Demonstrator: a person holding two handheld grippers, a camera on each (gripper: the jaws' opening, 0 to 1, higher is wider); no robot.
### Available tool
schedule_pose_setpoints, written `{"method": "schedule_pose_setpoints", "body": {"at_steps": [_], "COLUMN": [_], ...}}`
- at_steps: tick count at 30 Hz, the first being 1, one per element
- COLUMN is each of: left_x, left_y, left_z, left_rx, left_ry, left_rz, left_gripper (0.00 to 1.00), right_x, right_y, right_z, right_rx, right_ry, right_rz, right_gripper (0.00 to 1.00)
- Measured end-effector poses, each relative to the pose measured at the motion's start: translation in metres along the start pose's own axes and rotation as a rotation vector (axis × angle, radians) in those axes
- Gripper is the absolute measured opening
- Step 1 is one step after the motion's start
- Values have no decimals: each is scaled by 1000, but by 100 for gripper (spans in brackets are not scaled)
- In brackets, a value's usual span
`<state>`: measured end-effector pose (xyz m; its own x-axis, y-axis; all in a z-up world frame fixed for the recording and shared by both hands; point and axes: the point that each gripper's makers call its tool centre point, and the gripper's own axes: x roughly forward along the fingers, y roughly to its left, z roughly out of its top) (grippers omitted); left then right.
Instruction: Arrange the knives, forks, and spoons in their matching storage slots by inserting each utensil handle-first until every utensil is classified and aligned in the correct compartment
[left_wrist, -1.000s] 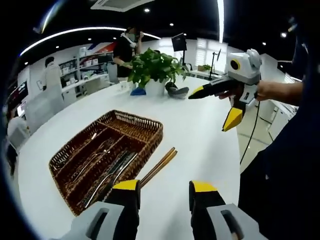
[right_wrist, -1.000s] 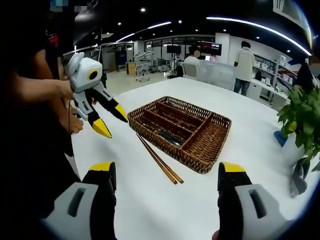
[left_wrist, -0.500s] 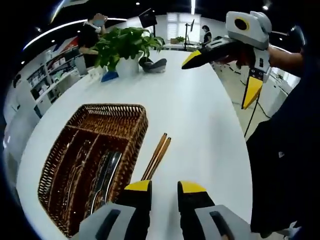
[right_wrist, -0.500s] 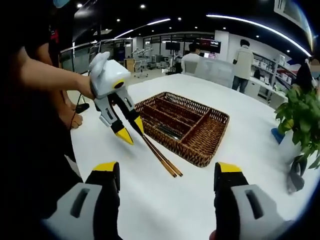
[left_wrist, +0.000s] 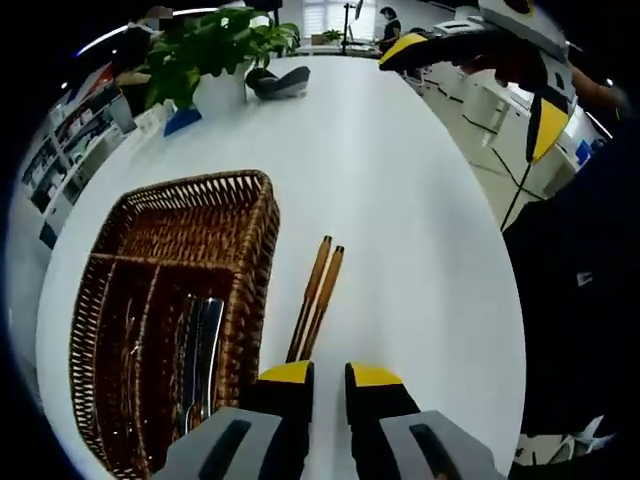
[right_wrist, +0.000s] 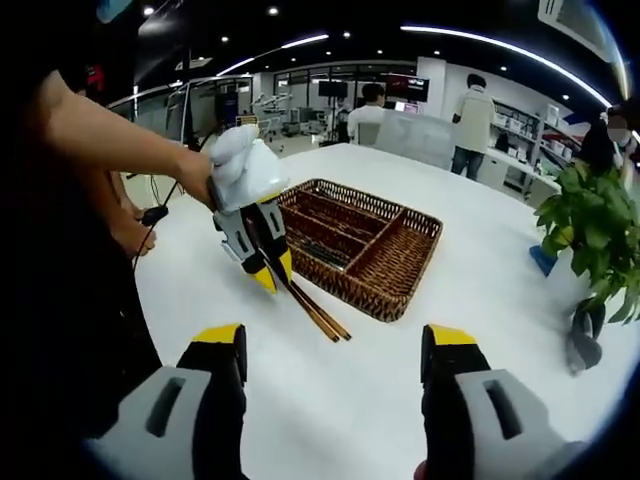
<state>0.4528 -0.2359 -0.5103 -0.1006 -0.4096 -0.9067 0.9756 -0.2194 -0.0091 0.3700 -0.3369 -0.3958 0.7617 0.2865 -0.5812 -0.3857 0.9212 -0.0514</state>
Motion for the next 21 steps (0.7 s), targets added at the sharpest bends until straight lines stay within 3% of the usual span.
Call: {"method": "schedule_pose_setpoints", "body": {"at_steps": [21], "left_x": [20], "left_y": [8], "left_z": [0], "left_rx": [37], "left_ry": [66], "left_rz": [-48], "left_gripper": [12], "right_x": [-6], "right_y": [-12], "right_z": [-15], "right_rx": [33], "right_ry": [21], "right_rz": [-21], "right_gripper": [71]}}
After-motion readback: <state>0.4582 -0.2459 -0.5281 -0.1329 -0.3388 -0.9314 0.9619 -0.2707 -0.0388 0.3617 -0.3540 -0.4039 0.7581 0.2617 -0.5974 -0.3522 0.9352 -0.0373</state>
